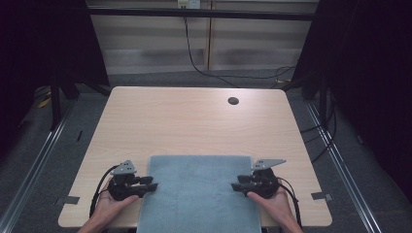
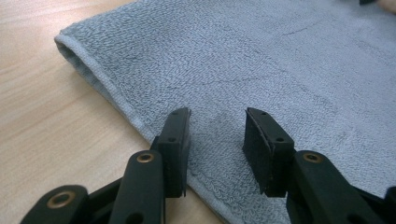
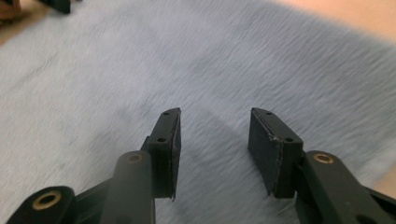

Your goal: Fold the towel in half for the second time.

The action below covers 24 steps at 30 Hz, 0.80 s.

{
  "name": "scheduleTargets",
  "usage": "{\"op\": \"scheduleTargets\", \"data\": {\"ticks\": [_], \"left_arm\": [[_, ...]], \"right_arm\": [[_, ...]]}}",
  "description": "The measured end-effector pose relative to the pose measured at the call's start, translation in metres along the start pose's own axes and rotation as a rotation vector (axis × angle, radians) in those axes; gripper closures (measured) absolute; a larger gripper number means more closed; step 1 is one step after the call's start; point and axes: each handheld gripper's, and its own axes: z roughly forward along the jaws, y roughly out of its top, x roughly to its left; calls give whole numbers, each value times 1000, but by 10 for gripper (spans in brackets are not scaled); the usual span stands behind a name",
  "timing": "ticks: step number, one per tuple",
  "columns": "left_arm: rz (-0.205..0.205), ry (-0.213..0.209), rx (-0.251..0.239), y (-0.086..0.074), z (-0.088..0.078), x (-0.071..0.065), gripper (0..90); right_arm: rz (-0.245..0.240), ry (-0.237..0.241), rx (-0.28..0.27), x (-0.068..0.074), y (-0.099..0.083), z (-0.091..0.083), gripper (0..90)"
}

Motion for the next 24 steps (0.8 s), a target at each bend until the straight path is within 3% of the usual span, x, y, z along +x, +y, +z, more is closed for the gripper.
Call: {"op": "scheduleTargets", "data": {"ticks": [7, 10, 15, 18, 22, 24], "left_arm": [[8, 1, 0, 0, 1, -2, 578], [9, -5, 4, 2, 1, -1, 568], [10, 7, -5, 7, 0, -1, 542], [-1, 24, -49, 15, -4, 3, 522], [-10, 46, -80, 28, -6, 15, 516], [-5, 61, -69, 36, -2, 25, 510]], "right_arm": [[23, -98, -78, -41, 28, -3, 551], [31, -106, -91, -55, 35, 0, 550], [33, -114, -65, -70, 39, 8, 534], [29, -121, -47, -75, 40, 17, 530], [23, -126, 1, -77, 35, 20, 514], [28, -121, 3, -78, 34, 21, 508]]}}
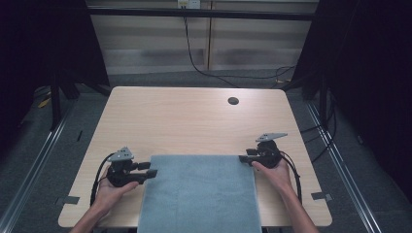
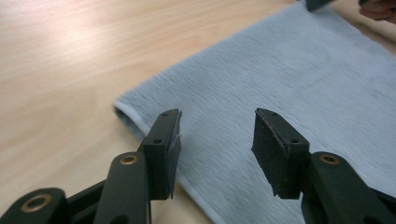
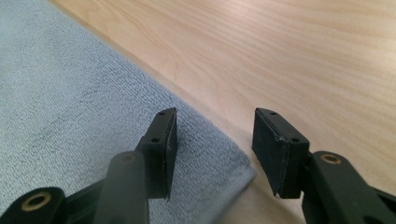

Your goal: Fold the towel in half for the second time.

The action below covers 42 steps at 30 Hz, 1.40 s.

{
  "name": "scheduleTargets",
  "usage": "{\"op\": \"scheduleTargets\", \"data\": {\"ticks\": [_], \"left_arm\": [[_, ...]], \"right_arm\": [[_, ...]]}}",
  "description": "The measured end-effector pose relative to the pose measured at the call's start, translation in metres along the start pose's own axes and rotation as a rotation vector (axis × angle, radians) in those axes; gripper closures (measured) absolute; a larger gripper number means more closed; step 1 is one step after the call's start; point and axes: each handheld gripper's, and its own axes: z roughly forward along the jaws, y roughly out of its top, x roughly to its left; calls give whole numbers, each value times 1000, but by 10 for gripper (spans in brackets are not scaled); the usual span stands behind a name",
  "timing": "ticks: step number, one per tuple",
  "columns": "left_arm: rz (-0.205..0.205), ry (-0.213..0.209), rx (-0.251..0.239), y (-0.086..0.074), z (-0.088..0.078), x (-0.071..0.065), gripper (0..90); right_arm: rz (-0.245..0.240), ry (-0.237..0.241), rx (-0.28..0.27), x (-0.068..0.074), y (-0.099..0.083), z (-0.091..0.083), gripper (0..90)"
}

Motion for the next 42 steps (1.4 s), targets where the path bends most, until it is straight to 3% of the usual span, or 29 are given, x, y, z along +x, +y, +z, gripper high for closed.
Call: {"op": "scheduleTargets", "data": {"ticks": [1, 3, 4, 7, 9, 11, 15, 20, 24, 26, 31, 34, 42], "left_arm": [[-3, 23, -6, 4, 3, 5, 508], [-20, 19, -13, 12, 7, 14, 500], [-29, 41, -34, 14, 9, 18, 498], [-40, 77, -31, 19, 17, 29, 472], [-82, 72, 6, 19, 28, 36, 454], [-65, 73, 34, 17, 35, 39, 452], [-26, 55, 45, 12, 35, 38, 488], [4, 42, 55, 10, 42, 33, 490], [26, 13, 62, 7, 43, 24, 696], [13, 5, 73, 7, 41, 24, 774], [-19, -14, 45, 9, 38, 27, 832], [-68, -32, -19, 13, 31, 31, 833], [-68, -15, -109, 38, 19, 36, 837]], "right_arm": [[6, -2, 3, 0, -1, 1, 506], [-7, 2, 24, 2, -2, 5, 508], [-18, -9, 23, 4, -2, 6, 510], [-30, -21, 16, 7, -4, 6, 519], [-40, -25, 7, 9, -6, 5, 551], [-37, -17, 2, 9, -8, 4, 596], [-19, 4, -7, 12, -11, 3, 723], [-5, 26, -5, 13, -11, 4, 802], [4, 37, -3, 13, -11, 4, 816], [26, 58, -4, 11, -12, 4, 818], [43, 66, -17, 9, -10, 0, 828], [57, 76, -55, 9, -6, -6, 832], [43, 66, -157, 6, 19, -19, 838]]}}
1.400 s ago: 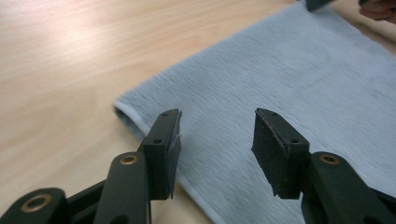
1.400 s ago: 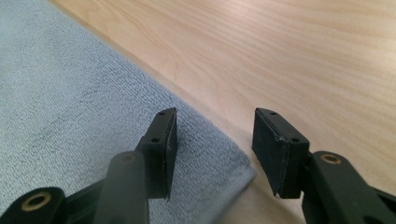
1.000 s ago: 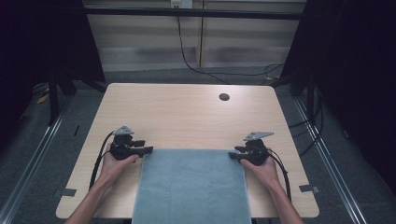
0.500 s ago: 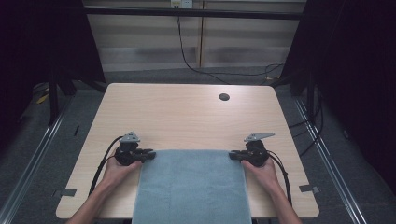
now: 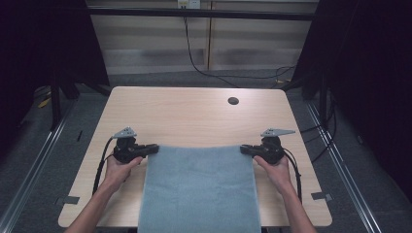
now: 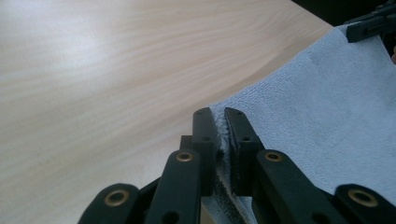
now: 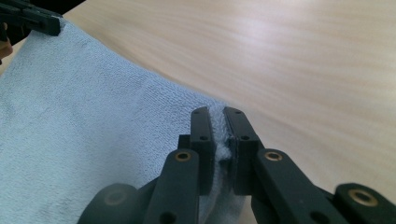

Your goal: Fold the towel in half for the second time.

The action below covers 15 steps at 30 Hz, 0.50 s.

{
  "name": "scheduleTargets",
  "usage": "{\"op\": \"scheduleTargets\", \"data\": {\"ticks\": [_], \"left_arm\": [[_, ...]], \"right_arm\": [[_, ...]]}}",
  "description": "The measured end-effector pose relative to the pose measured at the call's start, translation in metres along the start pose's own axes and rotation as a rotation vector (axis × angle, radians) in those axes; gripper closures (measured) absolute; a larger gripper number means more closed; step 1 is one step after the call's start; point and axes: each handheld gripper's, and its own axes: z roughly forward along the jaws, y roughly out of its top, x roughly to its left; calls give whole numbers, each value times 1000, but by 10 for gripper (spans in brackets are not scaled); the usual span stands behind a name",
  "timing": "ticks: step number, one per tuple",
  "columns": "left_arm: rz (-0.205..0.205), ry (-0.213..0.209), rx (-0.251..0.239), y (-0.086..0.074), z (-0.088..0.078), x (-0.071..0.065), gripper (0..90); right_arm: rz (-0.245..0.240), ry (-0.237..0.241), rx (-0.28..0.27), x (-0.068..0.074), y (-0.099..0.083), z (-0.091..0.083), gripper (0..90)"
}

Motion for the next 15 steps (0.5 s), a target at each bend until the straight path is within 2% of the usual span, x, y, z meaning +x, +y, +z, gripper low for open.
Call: {"op": "scheduleTargets", "data": {"ticks": [5, 10, 14, 15], "left_arm": [[15, 25, -15, 17, -2, 3, 837], [2, 35, -55, 34, -3, 9, 837], [-1, 56, -66, 50, -2, 12, 838], [9, 63, -67, 53, -1, 12, 838]], "right_arm": [[-3, 1, -44, -3, 15, -2, 840], [-14, -7, -77, -10, 33, -4, 840], [-26, -13, -112, -14, 51, -5, 841], [-29, -11, -122, -15, 55, -5, 841]]}}
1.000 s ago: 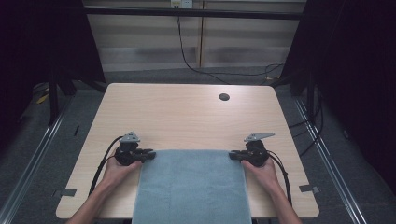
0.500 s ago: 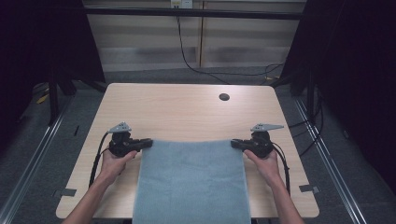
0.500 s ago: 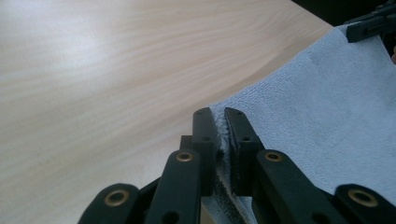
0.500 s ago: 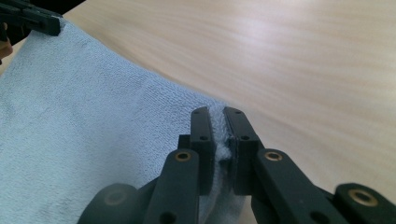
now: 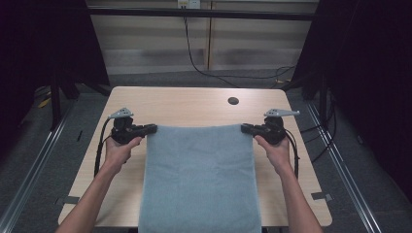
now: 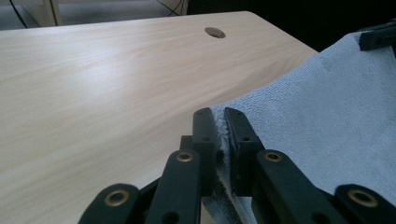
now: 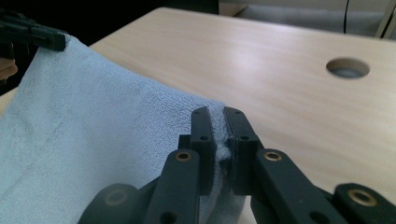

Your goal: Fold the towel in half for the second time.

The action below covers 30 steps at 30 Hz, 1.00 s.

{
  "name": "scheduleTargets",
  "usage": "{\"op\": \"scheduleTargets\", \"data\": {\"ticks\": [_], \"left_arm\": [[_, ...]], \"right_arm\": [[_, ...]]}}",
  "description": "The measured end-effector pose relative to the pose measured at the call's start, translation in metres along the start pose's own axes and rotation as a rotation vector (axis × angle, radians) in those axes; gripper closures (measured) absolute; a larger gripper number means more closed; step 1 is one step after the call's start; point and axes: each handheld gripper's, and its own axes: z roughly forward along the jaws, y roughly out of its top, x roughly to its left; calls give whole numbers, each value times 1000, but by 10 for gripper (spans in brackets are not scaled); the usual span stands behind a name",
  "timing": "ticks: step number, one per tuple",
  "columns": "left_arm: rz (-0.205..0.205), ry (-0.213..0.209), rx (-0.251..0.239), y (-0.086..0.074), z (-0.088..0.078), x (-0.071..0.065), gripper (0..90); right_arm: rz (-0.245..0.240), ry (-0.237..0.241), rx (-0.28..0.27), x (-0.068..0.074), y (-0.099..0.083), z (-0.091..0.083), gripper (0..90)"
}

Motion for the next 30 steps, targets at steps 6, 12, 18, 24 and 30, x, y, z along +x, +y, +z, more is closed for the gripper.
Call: {"op": "scheduleTargets", "data": {"ticks": [6, 12, 18, 24, 30], "left_arm": [[34, 7, -39, 22, 7, 4, 840], [17, 14, -101, 45, 9, 2, 843], [43, 15, -122, 58, 2, -3, 845], [40, -8, -118, 41, -1, -7, 845], [68, -26, -107, 28, -11, -14, 844]], "right_arm": [[-2, -39, -14, -10, 20, 1, 842], [6, -66, -28, -17, 41, -3, 843], [-17, -73, -58, -14, 56, -13, 844], [-43, -54, -55, -6, 51, -18, 844], [-28, -35, -47, 2, 26, -25, 842]]}}
